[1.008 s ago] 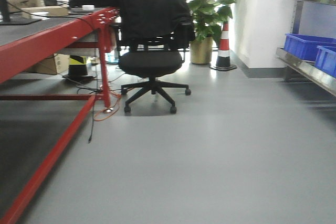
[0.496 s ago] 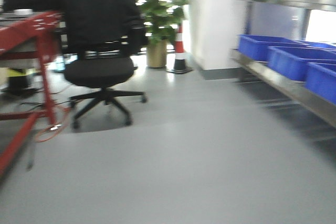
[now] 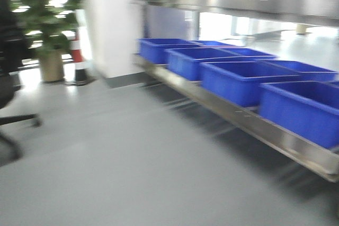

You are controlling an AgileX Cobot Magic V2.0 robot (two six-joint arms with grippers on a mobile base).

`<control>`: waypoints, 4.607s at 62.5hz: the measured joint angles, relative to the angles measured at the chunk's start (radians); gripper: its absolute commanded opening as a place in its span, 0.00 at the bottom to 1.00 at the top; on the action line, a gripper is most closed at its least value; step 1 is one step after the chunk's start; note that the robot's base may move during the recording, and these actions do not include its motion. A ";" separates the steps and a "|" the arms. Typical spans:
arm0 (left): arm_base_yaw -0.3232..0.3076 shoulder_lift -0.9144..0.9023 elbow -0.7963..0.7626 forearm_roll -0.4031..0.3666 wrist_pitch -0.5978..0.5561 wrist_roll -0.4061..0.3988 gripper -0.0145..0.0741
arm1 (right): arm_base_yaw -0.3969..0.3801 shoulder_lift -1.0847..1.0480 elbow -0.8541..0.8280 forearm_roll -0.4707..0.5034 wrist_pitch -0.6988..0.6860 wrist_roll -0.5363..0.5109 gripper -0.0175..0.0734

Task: Grab block from conveyor and place in blue bin
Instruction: 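Drive the base up to the shelf of blue bins, then move the left gripper with green brick over a blue bin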

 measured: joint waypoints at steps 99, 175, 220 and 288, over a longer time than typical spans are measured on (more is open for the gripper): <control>0.000 0.000 0.000 0.000 0.000 0.000 0.04 | 0.000 0.000 0.000 0.000 0.000 0.000 0.01; 0.000 0.000 0.000 0.000 0.000 0.000 0.04 | 0.000 0.000 0.000 0.000 0.000 0.000 0.01; 0.000 0.000 0.000 0.000 0.000 0.000 0.04 | 0.000 0.000 0.000 0.000 0.000 0.000 0.01; -0.040 0.380 -0.426 -0.141 0.306 0.132 0.04 | 0.113 0.279 -0.295 0.000 -0.091 0.000 0.01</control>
